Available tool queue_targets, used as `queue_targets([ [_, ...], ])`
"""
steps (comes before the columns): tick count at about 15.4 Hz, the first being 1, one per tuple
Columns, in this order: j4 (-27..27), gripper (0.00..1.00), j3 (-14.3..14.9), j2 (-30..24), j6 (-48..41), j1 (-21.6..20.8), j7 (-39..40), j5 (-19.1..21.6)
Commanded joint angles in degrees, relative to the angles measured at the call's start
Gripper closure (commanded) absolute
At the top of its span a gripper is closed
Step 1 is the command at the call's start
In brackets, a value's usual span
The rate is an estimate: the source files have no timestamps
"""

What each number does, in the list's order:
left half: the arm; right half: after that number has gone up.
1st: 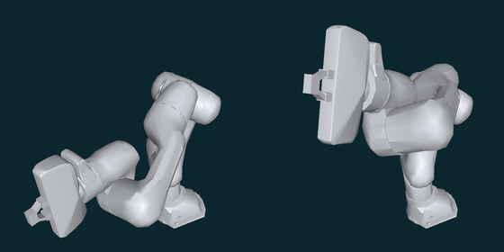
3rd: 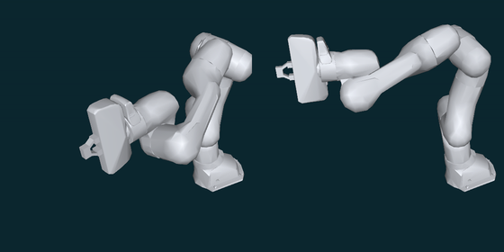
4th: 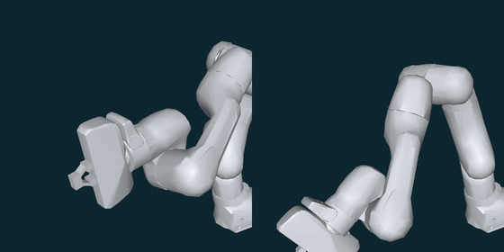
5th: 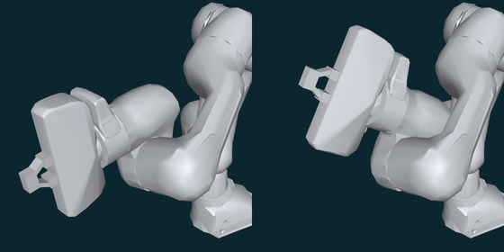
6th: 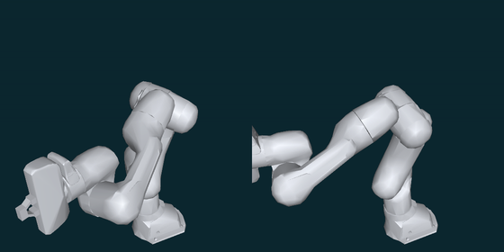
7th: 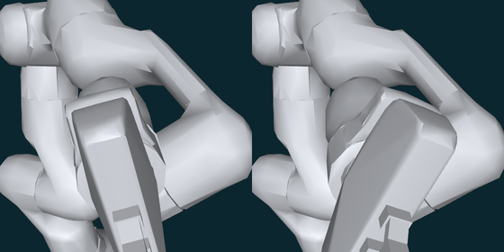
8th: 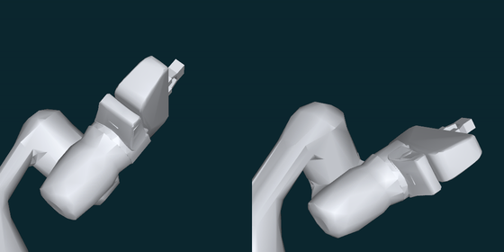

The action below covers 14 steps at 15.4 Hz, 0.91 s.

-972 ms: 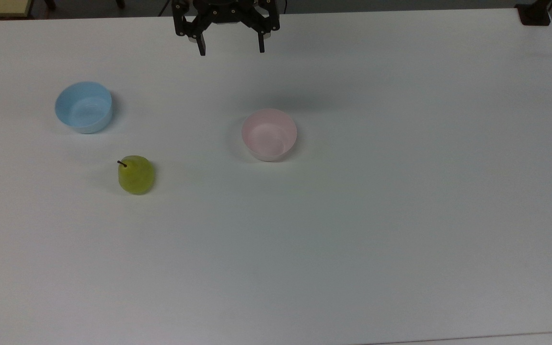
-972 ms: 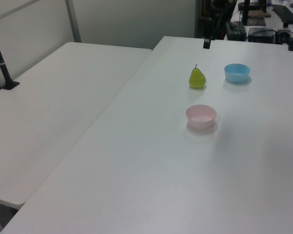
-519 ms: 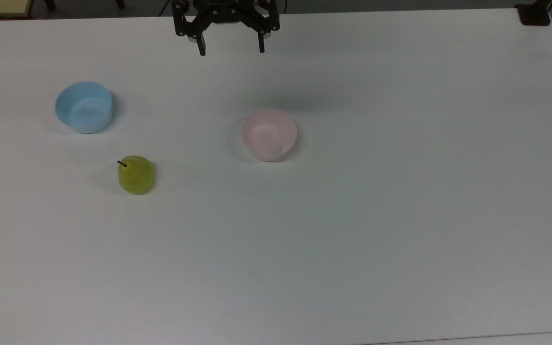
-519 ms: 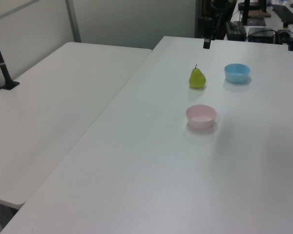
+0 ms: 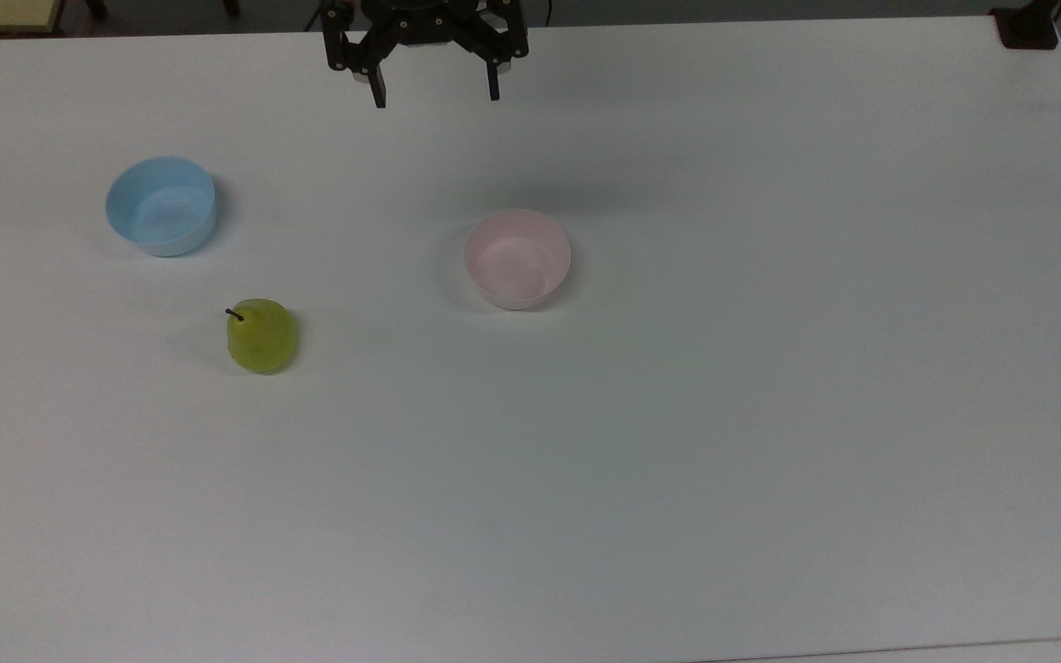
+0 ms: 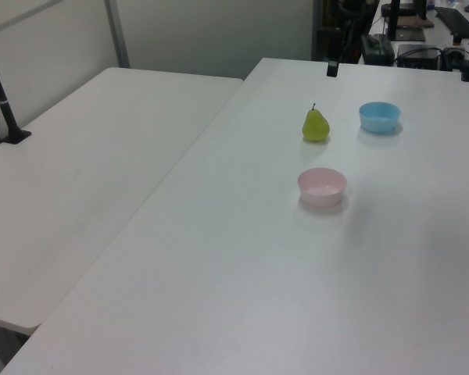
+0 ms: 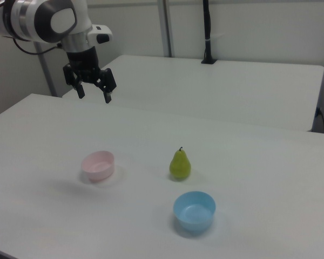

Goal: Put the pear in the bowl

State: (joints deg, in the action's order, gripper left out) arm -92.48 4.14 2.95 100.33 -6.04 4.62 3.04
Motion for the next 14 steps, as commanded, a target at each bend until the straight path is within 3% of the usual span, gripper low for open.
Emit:
queue_targets([
  [1,-0.9,0.00,0.7,-1.0,-1.8,1.5,14.1,0.2],
  [4,-0.8,0.00,0.7,-0.8,-2.1,4.3,23.5,-1.6],
  [8,1.8,0.00,0.3,3.7,-1.3,7.3,24.7,-8.5],
  [14,1.2,0.00,0.4,12.1,11.6,12.1,24.1,-8.0],
])
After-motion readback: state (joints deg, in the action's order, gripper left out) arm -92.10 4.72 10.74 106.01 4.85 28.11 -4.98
